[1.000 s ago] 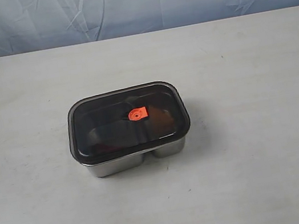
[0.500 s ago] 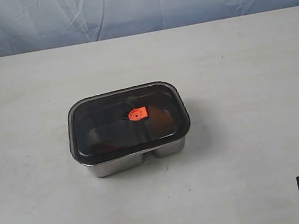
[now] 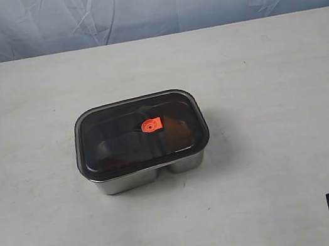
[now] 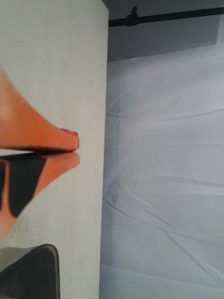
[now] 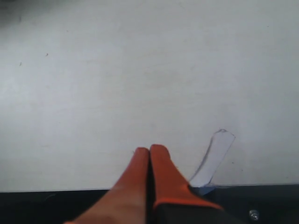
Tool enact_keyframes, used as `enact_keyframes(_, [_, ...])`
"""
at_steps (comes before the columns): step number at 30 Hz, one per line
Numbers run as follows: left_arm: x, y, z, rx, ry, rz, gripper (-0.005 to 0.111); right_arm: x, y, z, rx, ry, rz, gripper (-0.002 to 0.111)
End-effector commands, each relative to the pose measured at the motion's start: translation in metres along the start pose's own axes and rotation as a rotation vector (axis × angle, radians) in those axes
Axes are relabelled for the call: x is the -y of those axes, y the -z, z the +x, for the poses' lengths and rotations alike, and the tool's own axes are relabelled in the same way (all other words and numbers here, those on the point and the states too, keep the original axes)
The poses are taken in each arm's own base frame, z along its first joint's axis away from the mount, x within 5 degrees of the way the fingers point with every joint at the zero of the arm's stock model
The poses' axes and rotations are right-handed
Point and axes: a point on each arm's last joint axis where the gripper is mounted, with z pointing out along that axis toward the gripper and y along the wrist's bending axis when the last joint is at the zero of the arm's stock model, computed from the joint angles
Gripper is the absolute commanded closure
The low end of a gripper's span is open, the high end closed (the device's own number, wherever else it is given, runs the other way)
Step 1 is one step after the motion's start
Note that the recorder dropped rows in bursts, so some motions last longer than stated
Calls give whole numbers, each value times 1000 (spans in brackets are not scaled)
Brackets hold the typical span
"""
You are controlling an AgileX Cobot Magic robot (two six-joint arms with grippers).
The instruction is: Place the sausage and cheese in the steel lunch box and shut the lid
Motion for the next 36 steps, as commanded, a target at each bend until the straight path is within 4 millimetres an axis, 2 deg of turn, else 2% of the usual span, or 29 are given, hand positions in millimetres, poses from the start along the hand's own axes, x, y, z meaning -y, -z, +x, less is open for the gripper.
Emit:
enact_keyframes(1, [-1, 0, 3, -21, 14, -8, 107, 1, 0, 0, 7, -1, -4, 108])
enact_keyframes(10, [-1, 0, 3, -21, 12, -8, 107, 1, 0, 0, 8, -1, -5, 108])
enact_keyframes(16, [-1, 0, 3, -21, 12, -8, 107, 10, 12, 0, 77, -13, -58, 108])
enact_keyframes(19, [-1, 0, 3, -21, 14, -8, 107, 17, 21, -7, 222, -99, -168, 108])
enact_keyframes(22, [-1, 0, 3, -21, 14, -8, 107, 22, 34, -20, 558, -129, -384, 108])
enact_keyframes(24, [-1, 0, 3, -21, 12, -8, 107, 26, 44, -21, 808, -79, -508, 108])
enact_keyframes(27, [-1, 0, 3, -21, 12, -8, 107, 36, 47, -15, 1053, -59, -562, 108])
enact_keyframes(30, [-1, 0, 3, -21, 12, -8, 107, 49, 37, -5, 1107, -133, -502, 108])
enact_keyframes(36, [-1, 0, 3, -21, 12, -8, 107, 71, 16, 13, 1107, -280, -331, 108])
